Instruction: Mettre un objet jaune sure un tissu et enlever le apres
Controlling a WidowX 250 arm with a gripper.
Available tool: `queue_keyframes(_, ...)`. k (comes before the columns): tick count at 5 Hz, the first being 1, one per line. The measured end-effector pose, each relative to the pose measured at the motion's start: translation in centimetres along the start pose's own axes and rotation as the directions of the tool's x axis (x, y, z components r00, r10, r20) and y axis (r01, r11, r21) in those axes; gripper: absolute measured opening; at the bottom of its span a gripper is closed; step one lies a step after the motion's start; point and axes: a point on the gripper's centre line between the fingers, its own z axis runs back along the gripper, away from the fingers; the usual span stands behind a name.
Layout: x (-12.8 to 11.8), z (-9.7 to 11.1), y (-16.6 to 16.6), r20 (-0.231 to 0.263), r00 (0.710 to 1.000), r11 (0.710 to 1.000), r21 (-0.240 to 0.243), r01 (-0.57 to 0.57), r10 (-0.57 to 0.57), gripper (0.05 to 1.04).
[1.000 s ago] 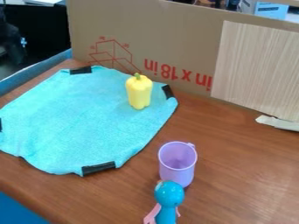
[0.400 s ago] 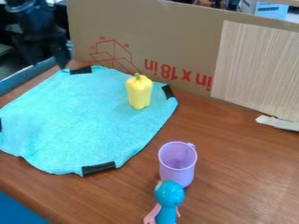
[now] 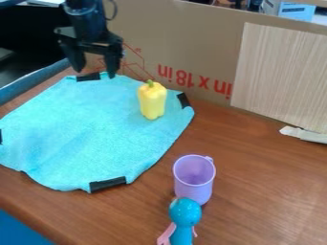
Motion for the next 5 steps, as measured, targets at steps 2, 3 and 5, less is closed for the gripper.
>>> queue_keyframes(2,1.6,-1.8,-2.6,0.008,0.996,0.996,0.042,-0.084,0.084,0.999)
queue_keyframes(3,2.3,-1.3,-2.9,0.024,0.993,0.993,0.022,-0.119,0.119,0.999)
queue_keyframes(5,3.3,-0.8,-3.4,0.005,0.99,0.99,-0.021,-0.141,0.142,0.999)
